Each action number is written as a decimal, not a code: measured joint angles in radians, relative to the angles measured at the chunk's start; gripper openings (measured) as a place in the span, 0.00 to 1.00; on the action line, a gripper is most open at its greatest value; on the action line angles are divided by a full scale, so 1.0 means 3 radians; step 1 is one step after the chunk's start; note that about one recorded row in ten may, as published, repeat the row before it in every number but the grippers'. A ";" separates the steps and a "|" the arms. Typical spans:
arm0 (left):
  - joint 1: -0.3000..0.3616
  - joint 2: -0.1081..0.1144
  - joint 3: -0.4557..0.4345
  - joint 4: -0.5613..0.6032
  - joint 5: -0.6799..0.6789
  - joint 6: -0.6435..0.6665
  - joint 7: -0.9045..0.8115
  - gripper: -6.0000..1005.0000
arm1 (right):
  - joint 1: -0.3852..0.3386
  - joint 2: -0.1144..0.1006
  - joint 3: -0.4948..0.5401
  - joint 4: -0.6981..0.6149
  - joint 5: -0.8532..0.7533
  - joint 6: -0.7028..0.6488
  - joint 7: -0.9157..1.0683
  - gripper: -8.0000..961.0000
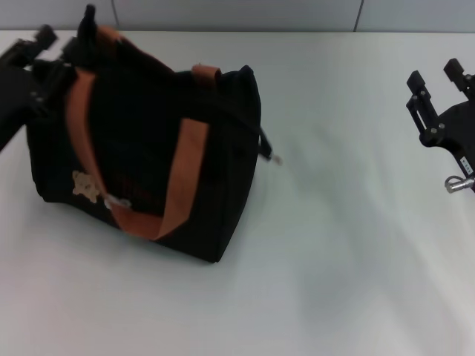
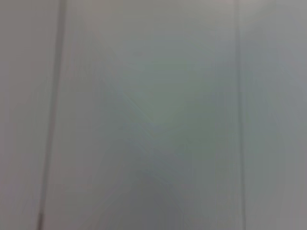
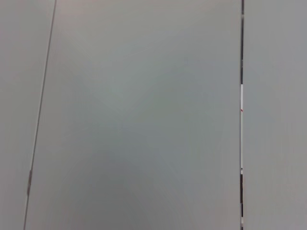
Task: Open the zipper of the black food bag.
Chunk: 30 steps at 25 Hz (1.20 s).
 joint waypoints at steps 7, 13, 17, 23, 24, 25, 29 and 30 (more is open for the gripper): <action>0.0122 0.0117 -0.0224 0.0098 -0.0002 0.0506 -0.0445 0.57 | 0.0045 -0.0018 -0.0048 -0.0239 -0.0076 -0.0126 0.0702 0.55; 0.0142 0.0319 0.0081 0.0493 0.0218 0.1094 -0.1008 0.73 | 0.0230 -0.0053 -0.0573 -0.1166 -0.0710 -0.0829 0.2219 0.68; 0.0143 0.0433 0.0570 0.0803 0.0425 0.1316 -0.1169 0.79 | 0.0330 -0.0187 -0.1300 -0.1547 -0.0899 -0.1506 0.2776 0.73; 0.0090 0.0409 0.1163 0.0995 0.0683 0.1322 -0.1218 0.81 | 0.0373 -0.0188 -0.1688 -0.1673 -0.0901 -0.2060 0.2915 0.79; 0.0077 0.0401 0.1180 0.0996 0.0730 0.1322 -0.1222 0.81 | 0.0374 -0.0152 -0.1701 -0.1727 -0.0906 -0.2060 0.2925 0.80; 0.0052 0.0387 0.1194 0.0999 0.0802 0.1322 -0.1236 0.81 | 0.0375 -0.0113 -0.1716 -0.1786 -0.0911 -0.2056 0.2937 0.81; 0.0026 0.0372 0.1199 0.1002 0.0900 0.1322 -0.1268 0.81 | 0.0373 -0.0047 -0.1767 -0.1872 -0.0914 -0.2031 0.2930 0.84; 0.0026 0.0372 0.1199 0.1002 0.0900 0.1322 -0.1268 0.81 | 0.0377 -0.0044 -0.1804 -0.1874 -0.0915 -0.2030 0.2924 0.84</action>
